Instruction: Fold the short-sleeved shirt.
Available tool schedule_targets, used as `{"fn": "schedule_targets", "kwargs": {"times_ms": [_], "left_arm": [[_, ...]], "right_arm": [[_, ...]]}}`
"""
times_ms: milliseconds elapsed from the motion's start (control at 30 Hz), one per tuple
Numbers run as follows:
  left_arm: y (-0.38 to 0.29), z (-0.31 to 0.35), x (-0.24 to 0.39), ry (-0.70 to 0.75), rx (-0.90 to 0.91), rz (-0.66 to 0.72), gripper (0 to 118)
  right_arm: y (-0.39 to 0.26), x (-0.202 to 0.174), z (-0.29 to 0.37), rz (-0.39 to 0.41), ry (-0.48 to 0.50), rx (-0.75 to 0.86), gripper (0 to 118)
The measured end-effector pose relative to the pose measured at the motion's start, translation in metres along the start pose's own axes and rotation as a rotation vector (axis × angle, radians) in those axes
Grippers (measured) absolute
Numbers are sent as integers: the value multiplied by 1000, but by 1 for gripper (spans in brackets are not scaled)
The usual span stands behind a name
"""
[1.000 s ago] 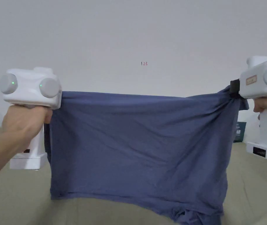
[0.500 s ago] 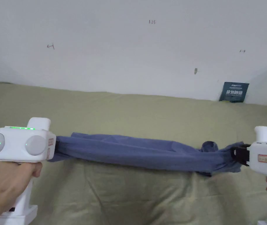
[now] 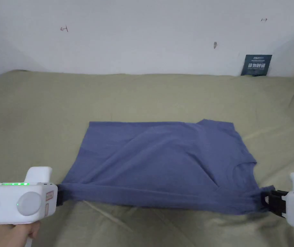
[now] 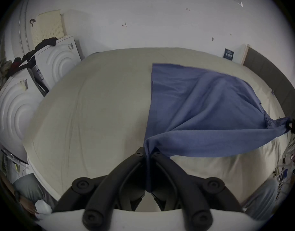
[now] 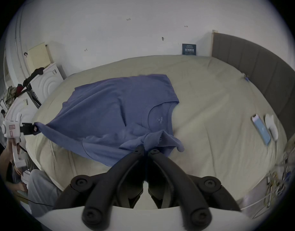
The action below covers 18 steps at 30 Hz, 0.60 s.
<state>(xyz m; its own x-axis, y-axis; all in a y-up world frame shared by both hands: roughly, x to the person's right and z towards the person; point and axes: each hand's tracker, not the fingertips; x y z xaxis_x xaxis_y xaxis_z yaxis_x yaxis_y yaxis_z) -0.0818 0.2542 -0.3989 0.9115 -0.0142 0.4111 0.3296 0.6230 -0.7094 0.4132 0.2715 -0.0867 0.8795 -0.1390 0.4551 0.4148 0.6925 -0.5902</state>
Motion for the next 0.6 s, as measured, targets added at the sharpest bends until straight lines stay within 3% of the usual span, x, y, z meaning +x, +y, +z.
{"fn": "schedule_targets", "kwargs": {"times_ms": [500,533,567,600], "left_arm": [[-51,23,-4,-47,-13,42,0],[-52,22,-5,-61,-18,52,6],[-54,23,-5,-79,-23,67,23],[-56,24,-6,-97,-24,75,63]], "right_arm": [[-56,10,11,-19,6,-52,7],[-55,10,11,-18,5,-51,17],[-55,11,11,-23,3,-48,42],[-55,8,13,-27,-2,-40,80]]}}
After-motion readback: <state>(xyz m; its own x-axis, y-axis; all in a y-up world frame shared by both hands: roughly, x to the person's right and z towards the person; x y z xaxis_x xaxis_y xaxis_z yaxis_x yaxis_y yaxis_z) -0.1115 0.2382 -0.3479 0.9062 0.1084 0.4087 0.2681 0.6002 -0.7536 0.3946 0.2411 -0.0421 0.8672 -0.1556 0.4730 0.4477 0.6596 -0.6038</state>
